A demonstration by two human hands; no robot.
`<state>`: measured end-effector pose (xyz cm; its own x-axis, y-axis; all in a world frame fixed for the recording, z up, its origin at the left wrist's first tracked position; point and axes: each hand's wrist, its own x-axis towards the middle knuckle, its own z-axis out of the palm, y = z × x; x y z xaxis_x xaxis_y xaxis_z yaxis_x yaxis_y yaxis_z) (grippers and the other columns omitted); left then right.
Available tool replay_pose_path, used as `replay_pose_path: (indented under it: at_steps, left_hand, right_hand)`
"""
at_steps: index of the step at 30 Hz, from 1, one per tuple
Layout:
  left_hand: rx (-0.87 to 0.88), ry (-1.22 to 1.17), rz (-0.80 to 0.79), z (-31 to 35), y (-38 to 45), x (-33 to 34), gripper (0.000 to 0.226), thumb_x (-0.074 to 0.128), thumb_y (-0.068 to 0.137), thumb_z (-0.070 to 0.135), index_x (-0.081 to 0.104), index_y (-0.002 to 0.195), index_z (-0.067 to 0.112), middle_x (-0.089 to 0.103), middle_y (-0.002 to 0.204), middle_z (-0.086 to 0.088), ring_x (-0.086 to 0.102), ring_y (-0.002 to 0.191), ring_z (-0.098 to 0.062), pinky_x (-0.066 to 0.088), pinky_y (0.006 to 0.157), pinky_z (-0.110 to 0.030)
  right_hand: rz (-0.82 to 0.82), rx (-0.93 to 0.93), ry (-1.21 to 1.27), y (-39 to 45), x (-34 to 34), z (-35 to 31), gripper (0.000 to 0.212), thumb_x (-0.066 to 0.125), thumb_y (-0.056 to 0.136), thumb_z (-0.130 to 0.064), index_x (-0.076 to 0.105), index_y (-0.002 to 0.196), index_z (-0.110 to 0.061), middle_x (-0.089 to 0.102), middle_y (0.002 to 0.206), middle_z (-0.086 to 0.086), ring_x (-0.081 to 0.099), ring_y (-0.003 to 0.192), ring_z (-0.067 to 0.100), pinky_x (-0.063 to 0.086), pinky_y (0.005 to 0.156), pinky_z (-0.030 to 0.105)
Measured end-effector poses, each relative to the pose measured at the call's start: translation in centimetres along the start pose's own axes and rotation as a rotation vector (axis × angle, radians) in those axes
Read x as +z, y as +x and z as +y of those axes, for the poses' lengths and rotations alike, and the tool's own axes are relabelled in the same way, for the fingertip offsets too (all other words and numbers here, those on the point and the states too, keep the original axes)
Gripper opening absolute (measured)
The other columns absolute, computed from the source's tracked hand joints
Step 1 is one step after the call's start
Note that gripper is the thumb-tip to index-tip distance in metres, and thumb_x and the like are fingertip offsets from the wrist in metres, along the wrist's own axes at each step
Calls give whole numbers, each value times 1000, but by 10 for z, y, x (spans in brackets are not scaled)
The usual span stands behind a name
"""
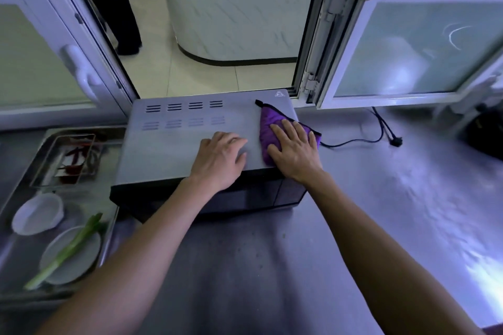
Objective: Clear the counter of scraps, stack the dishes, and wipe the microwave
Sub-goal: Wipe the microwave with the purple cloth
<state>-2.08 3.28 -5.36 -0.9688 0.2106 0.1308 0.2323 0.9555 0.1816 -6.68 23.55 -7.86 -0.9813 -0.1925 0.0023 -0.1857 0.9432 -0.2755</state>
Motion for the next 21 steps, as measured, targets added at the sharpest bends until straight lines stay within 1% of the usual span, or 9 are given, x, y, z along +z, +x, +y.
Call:
replay_pose_path:
  at_steps: [2, 6, 12, 16, 21]
  left_hand:
    - [-18, 8, -1, 6, 8, 3, 39, 50, 99, 34, 58, 134, 21, 56, 136, 2, 47, 126, -24, 43, 97, -45]
    - [-55, 3, 0, 9, 17, 5, 39, 50, 98, 35, 58, 134, 21, 55, 137, 3, 46, 127, -23, 42, 98, -44]
    - [-98, -4, 8, -8, 20, 1, 39, 48, 99, 35, 57, 134, 21, 55, 137, 4, 45, 129, -22, 42, 98, -45]
    - [-114, 17, -15, -26, 22, 1, 37, 47, 99, 36, 57, 133, 22, 54, 139, 4, 44, 130, -22, 42, 99, -45]
    - [-80, 20, -10, -45, 31, -1, 34, 49, 98, 34, 60, 128, 23, 55, 136, 4, 46, 127, -23, 42, 98, -44]
  right_hand:
    - [-13, -12, 26, 6, -3, 9, 65, 28, 93, -53, 19, 156, -37, 9, 166, -5, 1, 153, 20, 5, 123, 52]
    - [-31, -28, 43, 15, -7, 15, 62, 29, 97, -49, 18, 157, -35, 6, 167, -5, -2, 154, 21, 5, 123, 51]
    - [-29, -30, 4, 37, -6, 7, 61, 27, 97, -48, 17, 156, -34, 7, 167, -4, -1, 153, 22, 5, 122, 52]
    - [-42, -27, -17, 57, -3, -4, 63, 24, 96, -49, 18, 156, -34, 7, 167, -5, -1, 154, 21, 1, 120, 56]
    - [-65, -30, -24, 79, 3, -22, 66, 20, 92, -50, 16, 156, -34, 6, 167, -5, -1, 154, 22, -7, 119, 60]
